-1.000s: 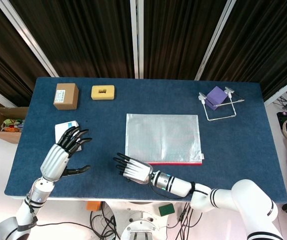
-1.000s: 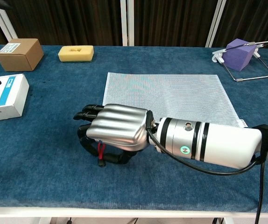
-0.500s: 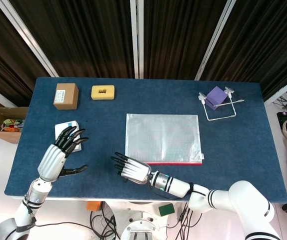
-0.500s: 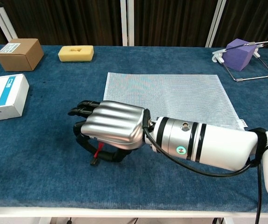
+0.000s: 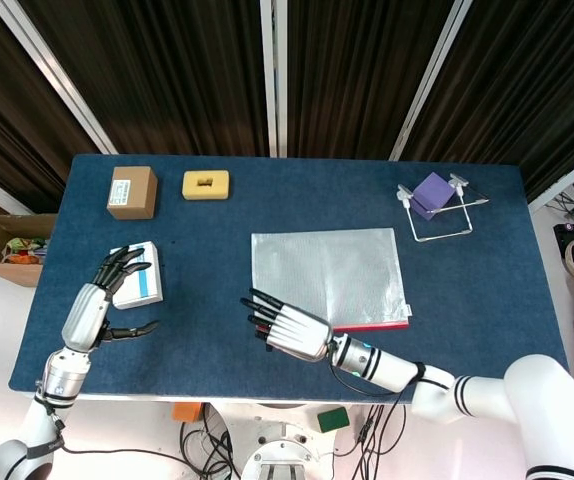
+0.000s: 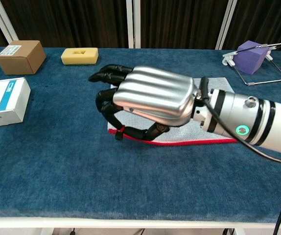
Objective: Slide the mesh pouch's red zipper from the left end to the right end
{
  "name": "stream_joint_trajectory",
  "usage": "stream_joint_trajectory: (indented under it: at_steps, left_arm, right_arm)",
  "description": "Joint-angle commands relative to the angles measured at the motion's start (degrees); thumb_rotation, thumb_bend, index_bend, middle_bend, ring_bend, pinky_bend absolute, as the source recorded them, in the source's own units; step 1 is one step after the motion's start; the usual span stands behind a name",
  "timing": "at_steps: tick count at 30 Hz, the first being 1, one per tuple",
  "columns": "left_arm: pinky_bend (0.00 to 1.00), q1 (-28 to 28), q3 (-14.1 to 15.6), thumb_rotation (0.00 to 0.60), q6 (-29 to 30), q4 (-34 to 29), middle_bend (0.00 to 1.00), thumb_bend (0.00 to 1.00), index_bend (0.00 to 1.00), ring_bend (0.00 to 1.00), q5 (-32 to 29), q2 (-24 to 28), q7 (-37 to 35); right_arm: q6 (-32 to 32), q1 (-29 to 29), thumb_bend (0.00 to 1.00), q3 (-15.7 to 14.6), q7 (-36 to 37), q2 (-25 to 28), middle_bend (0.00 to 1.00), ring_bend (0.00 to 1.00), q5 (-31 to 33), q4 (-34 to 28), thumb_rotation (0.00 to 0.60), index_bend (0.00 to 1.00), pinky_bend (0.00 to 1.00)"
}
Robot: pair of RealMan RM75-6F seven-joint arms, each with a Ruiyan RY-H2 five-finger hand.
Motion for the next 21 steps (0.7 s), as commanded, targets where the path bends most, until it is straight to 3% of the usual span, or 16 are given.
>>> stream_joint_trajectory:
  at_steps: [1,6,21]
  left_arm:
    - [0.07,-2.6,1.4,0.600,-6.9,1.6,0.10,0.09,0.23,0.00,-0.8,0.1,-7.4]
    - [0.07,-7.0,1.8,0.600,-12.0,3.7,0.10,0.16,0.30,0.00,2.0,-2.2,-9.9]
    - [0.07,-16.5,-1.4,0.600,-20.6,8.6,0.10,0.19,0.32,0.00,1.8,-12.5,-8.9]
  right_arm:
    - [3.3,-1.3,0.50,0.3,-1.7,3.9,0.32,0.01,-1.6,-4.1,0.600,0.65,0.03]
    - [5.4,-1.9,0.50,2.1,-3.4,6.8,0.31,0.01,-2.1,-7.9,0.600,0.65,0.03]
    - [5.6,-1.7,0.51,5.0,-2.4,6.3,0.31,0.01,-1.6,-7.8,0.600,0.65,0.02]
